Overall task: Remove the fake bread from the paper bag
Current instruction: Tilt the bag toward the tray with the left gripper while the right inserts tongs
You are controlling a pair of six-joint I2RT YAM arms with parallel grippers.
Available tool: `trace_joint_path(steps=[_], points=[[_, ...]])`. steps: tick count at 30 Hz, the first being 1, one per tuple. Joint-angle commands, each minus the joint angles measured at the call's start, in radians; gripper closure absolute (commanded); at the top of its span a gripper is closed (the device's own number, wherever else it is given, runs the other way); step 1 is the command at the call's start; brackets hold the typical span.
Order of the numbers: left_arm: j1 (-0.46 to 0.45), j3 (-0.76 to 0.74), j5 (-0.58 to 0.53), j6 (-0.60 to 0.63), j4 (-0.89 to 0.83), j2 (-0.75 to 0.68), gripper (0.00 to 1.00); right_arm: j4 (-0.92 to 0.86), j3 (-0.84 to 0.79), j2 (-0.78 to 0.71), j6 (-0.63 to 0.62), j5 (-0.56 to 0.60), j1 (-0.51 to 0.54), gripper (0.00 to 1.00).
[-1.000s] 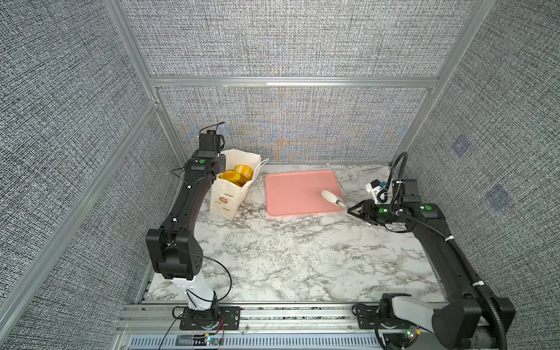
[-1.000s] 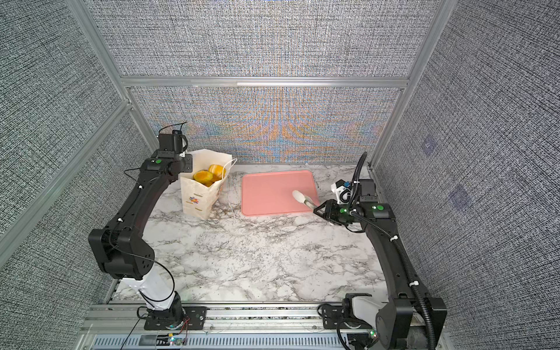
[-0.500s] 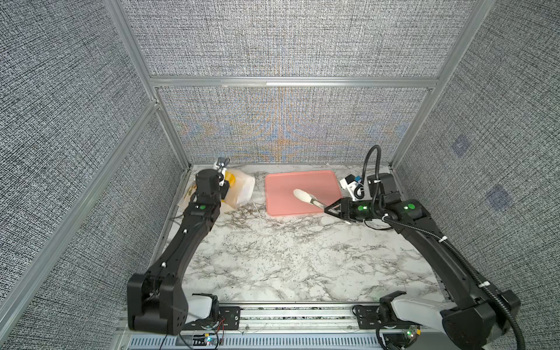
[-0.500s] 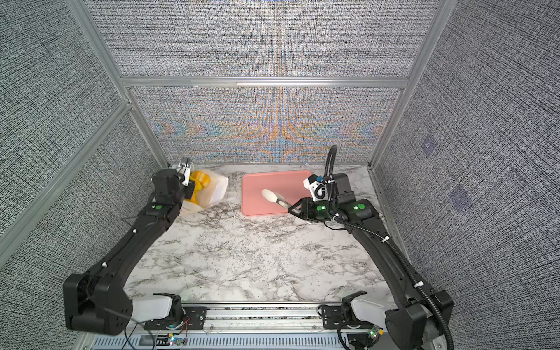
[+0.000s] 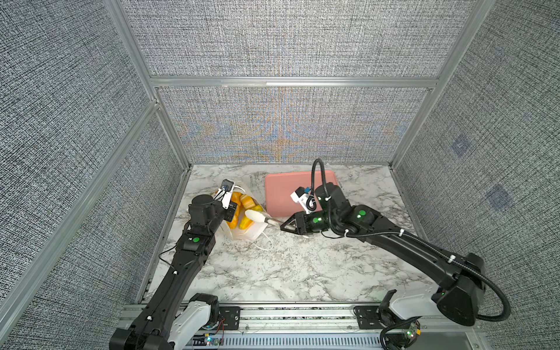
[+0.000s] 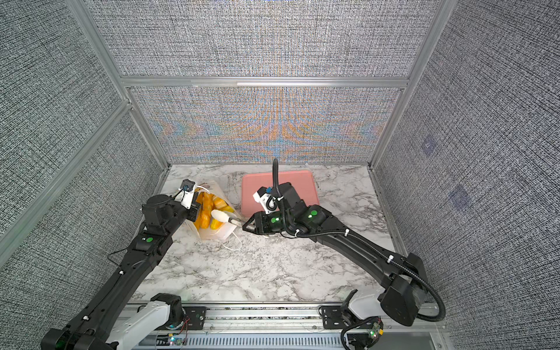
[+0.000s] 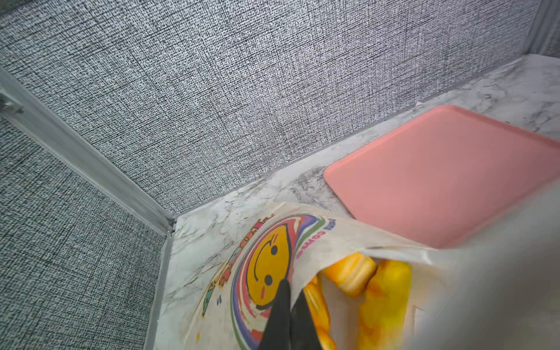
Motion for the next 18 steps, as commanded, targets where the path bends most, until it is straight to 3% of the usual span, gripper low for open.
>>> trace_joint_path(steps=[1, 8, 18], points=[[0.0, 0.007, 0.028, -0.028, 0.017, -0.004, 1.0, 0.048, 0.004, 0.035, 0.012, 0.089, 0.011, 0.62], [0.0, 0.021, 0.038, -0.089, 0.005, 0.007, 1.0, -0.004, 0.036, 0.072, 0.045, 0.171, 0.034, 0.62], [-0.008, -0.008, 0.088, -0.199, 0.044, 0.035, 1.0, 0.084, -0.071, 0.027, 0.265, 0.321, 0.078, 0.62]])
